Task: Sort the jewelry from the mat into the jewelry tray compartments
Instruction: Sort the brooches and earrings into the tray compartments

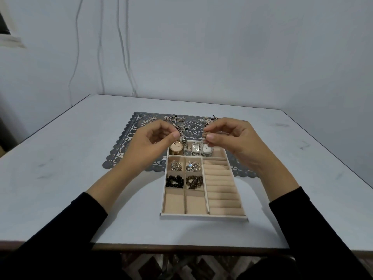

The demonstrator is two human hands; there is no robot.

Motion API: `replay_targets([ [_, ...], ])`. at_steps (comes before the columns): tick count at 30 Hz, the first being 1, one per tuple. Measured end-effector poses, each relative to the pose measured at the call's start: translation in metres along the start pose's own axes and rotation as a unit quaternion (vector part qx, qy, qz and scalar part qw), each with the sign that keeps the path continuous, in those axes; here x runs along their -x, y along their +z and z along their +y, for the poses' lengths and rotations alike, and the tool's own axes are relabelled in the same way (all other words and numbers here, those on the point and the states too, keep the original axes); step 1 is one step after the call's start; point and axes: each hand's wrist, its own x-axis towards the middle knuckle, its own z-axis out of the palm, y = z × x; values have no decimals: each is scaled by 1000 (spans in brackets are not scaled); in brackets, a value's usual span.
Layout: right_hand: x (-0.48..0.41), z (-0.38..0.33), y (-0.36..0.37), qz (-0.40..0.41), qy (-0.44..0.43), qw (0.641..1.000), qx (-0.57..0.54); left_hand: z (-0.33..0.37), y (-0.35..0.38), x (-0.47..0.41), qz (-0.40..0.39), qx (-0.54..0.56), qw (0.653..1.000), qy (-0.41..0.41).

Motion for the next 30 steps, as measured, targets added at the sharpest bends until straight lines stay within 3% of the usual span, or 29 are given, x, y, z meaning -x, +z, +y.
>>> replay_targets([
  [20,32,-3,24,-200,108,969,94,8,-1,17,4,10,1000,-9],
  [30,34,-6,32,-244,134,922,268,9,-1,19,-3,10,1000,-15],
])
